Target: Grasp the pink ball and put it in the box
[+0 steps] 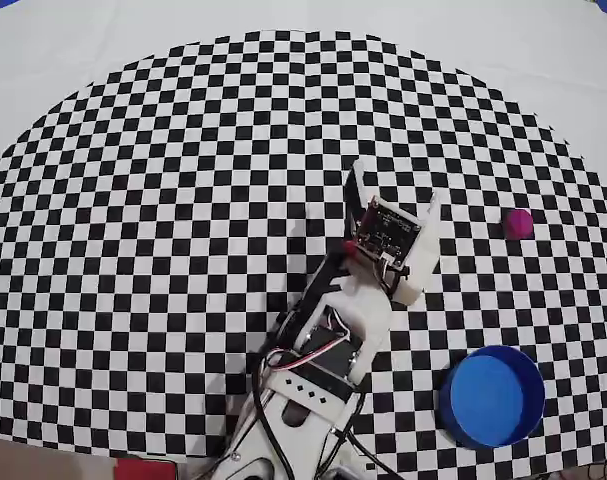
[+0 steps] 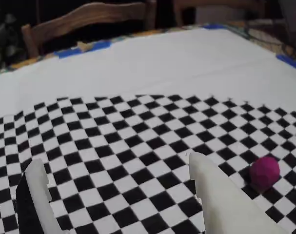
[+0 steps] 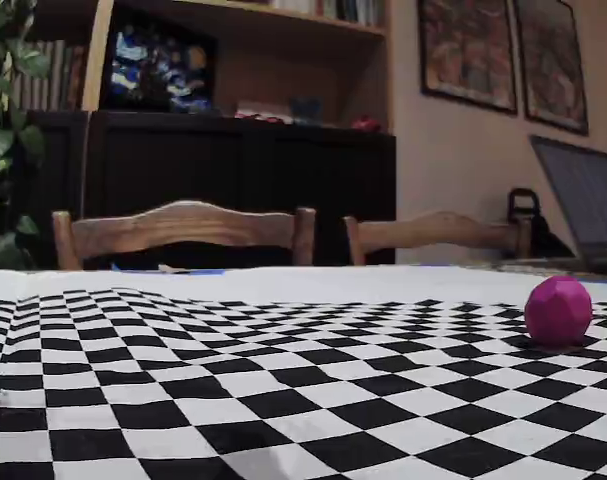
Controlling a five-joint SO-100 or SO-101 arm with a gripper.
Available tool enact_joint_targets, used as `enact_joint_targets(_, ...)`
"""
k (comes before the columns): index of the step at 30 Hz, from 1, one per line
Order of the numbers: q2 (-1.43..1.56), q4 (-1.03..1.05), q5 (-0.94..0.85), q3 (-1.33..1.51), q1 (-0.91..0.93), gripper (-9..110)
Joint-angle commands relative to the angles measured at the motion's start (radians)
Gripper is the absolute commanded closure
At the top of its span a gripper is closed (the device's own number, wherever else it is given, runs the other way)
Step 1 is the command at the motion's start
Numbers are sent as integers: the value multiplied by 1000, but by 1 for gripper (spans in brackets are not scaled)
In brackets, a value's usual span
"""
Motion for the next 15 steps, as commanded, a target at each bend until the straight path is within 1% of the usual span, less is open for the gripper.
enact_joint_targets(1,-8,-15,-9,8,38,66)
enact_joint_targets(15,-15,-17,-9,8,167,66)
